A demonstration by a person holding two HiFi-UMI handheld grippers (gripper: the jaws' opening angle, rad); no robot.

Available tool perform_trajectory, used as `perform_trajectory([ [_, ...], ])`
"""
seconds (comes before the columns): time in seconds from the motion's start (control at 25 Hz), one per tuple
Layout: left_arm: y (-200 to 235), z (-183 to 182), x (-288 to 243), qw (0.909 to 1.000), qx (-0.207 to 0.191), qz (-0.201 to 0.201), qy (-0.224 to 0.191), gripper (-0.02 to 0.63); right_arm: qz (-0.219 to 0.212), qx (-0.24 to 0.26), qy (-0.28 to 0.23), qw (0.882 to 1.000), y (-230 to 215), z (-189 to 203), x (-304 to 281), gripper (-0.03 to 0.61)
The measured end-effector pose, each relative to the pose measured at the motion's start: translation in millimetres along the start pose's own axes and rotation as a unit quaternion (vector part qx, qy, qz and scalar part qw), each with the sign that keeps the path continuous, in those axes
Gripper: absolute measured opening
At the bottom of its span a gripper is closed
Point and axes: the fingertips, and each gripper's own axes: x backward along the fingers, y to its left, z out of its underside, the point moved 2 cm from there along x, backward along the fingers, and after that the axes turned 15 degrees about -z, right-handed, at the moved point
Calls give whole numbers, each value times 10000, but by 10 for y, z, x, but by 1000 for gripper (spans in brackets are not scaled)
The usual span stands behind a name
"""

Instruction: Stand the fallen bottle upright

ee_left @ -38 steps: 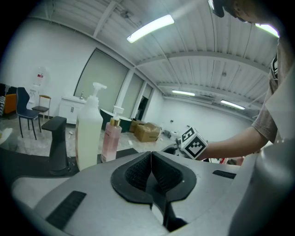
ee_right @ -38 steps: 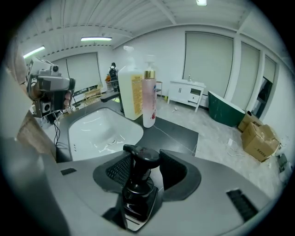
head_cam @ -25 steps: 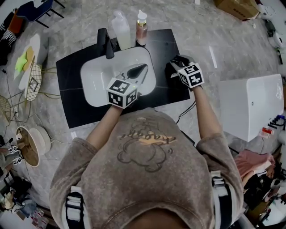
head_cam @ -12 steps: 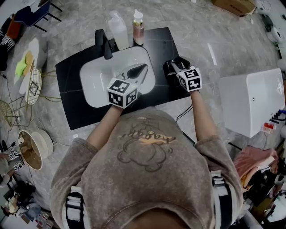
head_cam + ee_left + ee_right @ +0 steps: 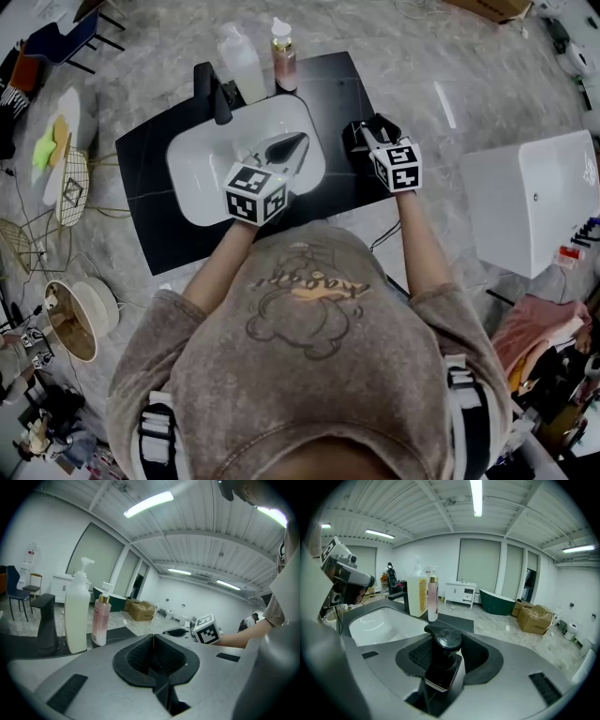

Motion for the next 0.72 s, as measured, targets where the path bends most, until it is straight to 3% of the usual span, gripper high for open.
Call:
perform_trajectory([
  [0.72, 21, 38, -14, 9999, 66, -63, 64, 20, 34, 223, 121, 9997, 86, 75, -83, 160],
])
